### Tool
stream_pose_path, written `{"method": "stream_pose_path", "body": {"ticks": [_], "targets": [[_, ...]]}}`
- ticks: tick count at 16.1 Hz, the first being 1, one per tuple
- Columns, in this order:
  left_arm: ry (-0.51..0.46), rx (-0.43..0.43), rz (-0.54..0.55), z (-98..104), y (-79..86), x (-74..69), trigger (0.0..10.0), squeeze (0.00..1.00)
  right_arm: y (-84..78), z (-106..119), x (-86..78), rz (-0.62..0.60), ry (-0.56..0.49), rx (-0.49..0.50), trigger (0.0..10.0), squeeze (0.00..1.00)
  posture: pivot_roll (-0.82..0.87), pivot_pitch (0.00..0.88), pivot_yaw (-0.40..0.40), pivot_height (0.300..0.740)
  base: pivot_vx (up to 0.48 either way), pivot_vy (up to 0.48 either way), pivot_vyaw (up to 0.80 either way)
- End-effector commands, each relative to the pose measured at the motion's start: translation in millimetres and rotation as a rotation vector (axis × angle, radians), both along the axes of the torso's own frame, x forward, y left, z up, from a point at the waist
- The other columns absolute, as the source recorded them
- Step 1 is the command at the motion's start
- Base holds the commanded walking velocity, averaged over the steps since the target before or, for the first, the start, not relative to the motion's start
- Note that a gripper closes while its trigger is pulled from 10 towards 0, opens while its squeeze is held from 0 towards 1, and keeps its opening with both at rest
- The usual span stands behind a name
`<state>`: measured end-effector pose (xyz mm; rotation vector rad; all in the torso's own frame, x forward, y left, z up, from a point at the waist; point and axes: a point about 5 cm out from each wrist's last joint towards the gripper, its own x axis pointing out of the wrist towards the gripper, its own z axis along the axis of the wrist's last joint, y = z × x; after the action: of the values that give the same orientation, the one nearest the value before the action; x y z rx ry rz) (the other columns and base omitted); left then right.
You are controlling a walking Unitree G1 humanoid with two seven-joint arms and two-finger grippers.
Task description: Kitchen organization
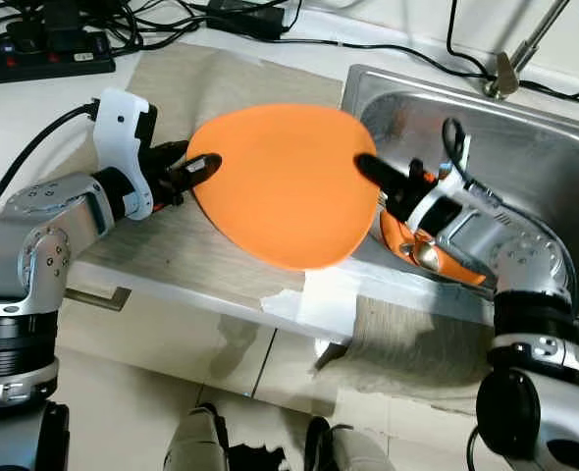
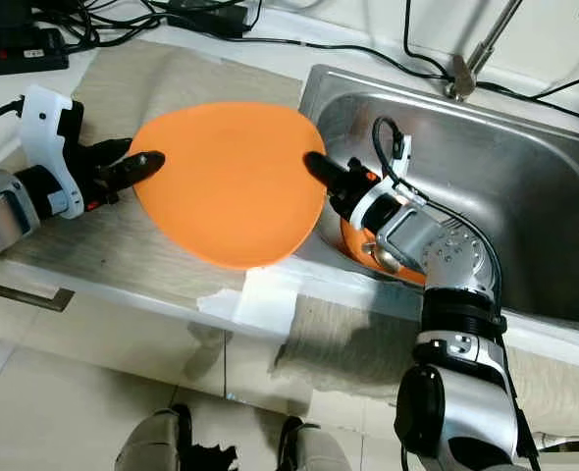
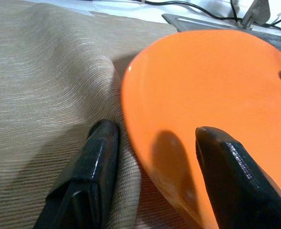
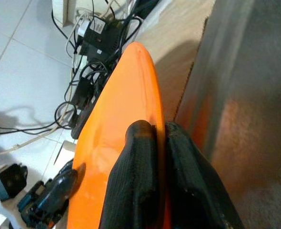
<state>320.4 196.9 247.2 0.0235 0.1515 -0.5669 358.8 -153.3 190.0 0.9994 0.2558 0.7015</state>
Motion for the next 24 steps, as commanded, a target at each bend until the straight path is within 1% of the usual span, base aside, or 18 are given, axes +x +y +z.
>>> {"method": "stream_pose_path", "body": {"ticks": [1, 3, 5, 6, 7, 9, 10, 11, 12, 13, 14, 15, 16, 18, 19, 20, 21, 24], "targets": [[-0.016, -0.02, -0.093, 4, -17.7, -1.9, 10.0, 0.0, -13.3, -2, 0.5, -0.05, 0.025, 0.016, 0.0, 0.0, -0.11, 0.172, -0.096, 0.74, 0.0, 0.0, 0.0], [-0.038, -0.025, -0.084, 8, -17.6, -2.1, 10.0, 0.0, -16.3, 1, 1.3, -0.062, 0.025, 0.021, 0.0, 0.0, -0.11, 0.171, -0.095, 0.74, 0.0, 0.0, 0.0], [-0.093, -0.059, -0.103, 20, -19.6, -5.0, 10.0, 0.0, -32.3, 13, 5.0, -0.128, -0.011, 0.002, 0.0, 0.0, -0.11, 0.173, -0.096, 0.74, 0.0, 0.0, 0.0], [-0.117, -0.097, -0.129, 27, -21.7, -8.0, 10.0, 0.0, -46.3, 24, 7.9, -0.183, -0.037, 0.009, 0.0, 0.0, -0.12, 0.175, -0.093, 0.74, 0.0, 0.0, 0.0], [-0.162, -0.136, -0.185, 39, -25.0, -15.1, 10.0, 0.0, -76.3, 48, 10.6, -0.297, -0.093, 0.012, 0.0, 0.0, -0.12, 0.178, -0.093, 0.74, 0.0, 0.0, 0.0], [-0.176, -0.135, -0.229, 40, -28.3, -21.1, 10.0, 0.0, -105.2, 63, 8.4, -0.4, -0.109, 0.006, 0.0, 0.0, -0.12, 0.184, -0.095, 0.74, 0.0, 0.0, 0.0], [-0.167, -0.133, -0.239, 38, -30.0, -22.6, 10.0, 0.0, -119.2, 67, 5.3, -0.444, -0.107, -0.017, 0.0, 0.0, -0.12, 0.185, -0.094, 0.74, 0.0, 0.0, 0.0], [-0.164, -0.132, -0.239, 37, -30.6, -22.9, 10.0, 0.0, -122.9, 68, 4.2, -0.454, -0.107, -0.025, 0.0, 0.0, -0.12, 0.185, -0.094, 0.74, 0.0, 0.0, 0.0], [-0.153, -0.126, -0.242, 33, -32.9, -23.2, 10.0, 0.0, -133.4, 71, 0.4, -0.485, -0.112, -0.049, 0.0, 0.0, -0.13, 0.187, -0.094, 0.74, 0.0, 0.0, 0.0], [-0.14, -0.12, -0.254, 29, -36.3, -24.4, 10.0, 0.0, -143.0, 71, -3.6, -0.511, -0.115, -0.109, 0.0, 0.0, -0.13, 0.188, -0.093, 0.74, 0.0, 0.0, 0.0], [-0.132, -0.113, -0.267, 27, -38.9, -25.9, 10.0, 0.0, -147.4, 69, -5.5, -0.526, -0.115, -0.19, 0.0, 0.0, -0.13, 0.188, -0.093, 0.74, 0.0, 0.0, 0.0], [-0.116, -0.076, -0.294, 20, -46.1, -29.5, 10.0, 0.0, -154.9, 60, -8.0, -0.559, -0.109, -0.342, 0.0, 0.0, -0.14, 0.188, -0.094, 0.74, 0.0, 0.0, 0.0], [-0.115, -0.046, -0.321, 14, -54.8, -32.7, 10.0, 0.0, -157.1, 52, -8.3, -0.576, -0.094, -0.374, 0.0, 0.0, -0.14, 0.191, -0.091, 0.74, 0.0, 0.0, 0.0], [-0.132, -0.059, -0.322, 15, -65.2, -31.9, 10.0, 0.0, -149.6, 41, -4.2, -0.561, -0.067, -0.365, 0.0, 0.0, -0.16, 0.194, -0.087, 0.74, 0.0, 0.0, 0.0], [-0.155, -0.116, -0.365, 25, -80.8, -33.7, 10.0, 0.0, -131.5, 21, 4.5, -0.524, -0.019, -0.394, 0.0, 0.0, -0.17, 0.194, -0.083, 0.74, 0.0, 0.0, 0.0], [-0.166, -0.115, -0.386, 27, -85.2, -35.6, 10.0, 0.0, -126.6, 15, 6.9, -0.516, -0.007, -0.407, 0.0, 0.0, -0.16, 0.194, -0.082, 0.74, 0.0, 0.0, 0.0], [-0.184, -0.075, -0.452, 28, -97.4, -41.7, 10.0, 0.0, -115.2, -2, 12.1, -0.492, 0.028, -0.427, 0.0, 0.0, -0.16, 0.195, -0.09, 0.74, 0.0, 0.0, 0.0], [-0.175, -0.015, -0.502, 20, -106.5, -46.6, 10.0, 0.0, -111.2, -17, 13.7, -0.492, 0.062, -0.482, 0.0, 0.0, -0.15, 0.193, -0.098, 0.74, 0.0, 0.0, 0.0]]}}
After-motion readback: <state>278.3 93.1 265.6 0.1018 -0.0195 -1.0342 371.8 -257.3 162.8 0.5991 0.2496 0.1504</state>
